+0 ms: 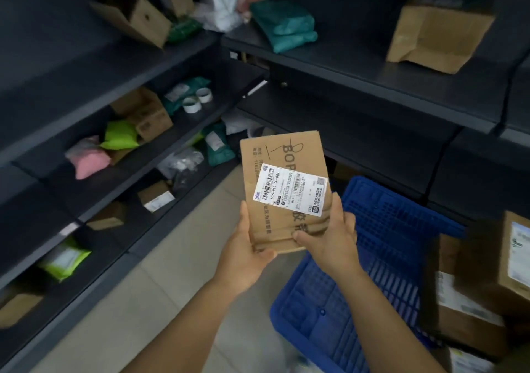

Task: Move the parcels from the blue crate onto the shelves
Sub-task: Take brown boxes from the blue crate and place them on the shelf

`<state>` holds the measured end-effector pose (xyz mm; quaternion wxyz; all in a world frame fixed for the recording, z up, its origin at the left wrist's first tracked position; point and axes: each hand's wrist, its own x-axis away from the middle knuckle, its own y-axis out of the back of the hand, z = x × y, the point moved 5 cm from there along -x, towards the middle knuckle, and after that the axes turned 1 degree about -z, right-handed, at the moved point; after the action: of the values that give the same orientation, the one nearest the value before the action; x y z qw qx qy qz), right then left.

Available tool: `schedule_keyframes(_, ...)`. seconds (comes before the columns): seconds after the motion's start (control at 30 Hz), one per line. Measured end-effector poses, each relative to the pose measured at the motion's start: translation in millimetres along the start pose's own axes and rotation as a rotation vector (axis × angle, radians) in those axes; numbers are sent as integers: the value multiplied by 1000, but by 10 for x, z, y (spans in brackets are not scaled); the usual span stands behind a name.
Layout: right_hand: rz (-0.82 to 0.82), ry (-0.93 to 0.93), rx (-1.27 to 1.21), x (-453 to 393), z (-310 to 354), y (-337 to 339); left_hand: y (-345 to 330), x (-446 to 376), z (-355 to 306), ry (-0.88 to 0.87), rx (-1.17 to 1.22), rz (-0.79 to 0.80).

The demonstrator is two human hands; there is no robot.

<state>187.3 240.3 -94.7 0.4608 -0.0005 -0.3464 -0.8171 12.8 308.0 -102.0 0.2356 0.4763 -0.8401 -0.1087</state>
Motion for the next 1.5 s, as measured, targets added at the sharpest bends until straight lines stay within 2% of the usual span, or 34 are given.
schedule_keyframes(0.2,44,162,54,726,865,-604,1105,755,179,-34,-20,-183)
schedule_keyframes(0.5,150,397,26,2165,1992,-1668,2737,2311,494,-40,-63,-454)
schedule_keyframes(0.93,331,845,17,4043,3634,-2654,4584,4366,556,-103,-22,-841)
schedule_keyframes(1.27,442,1110,-41,5032,4757,-3353,5780,5344,561,-171,-75,-1113)
schedule_keyframes(1.5,530,1252,-81,5420,5653,-4084,6827,5742,624,-108,-195,-1250)
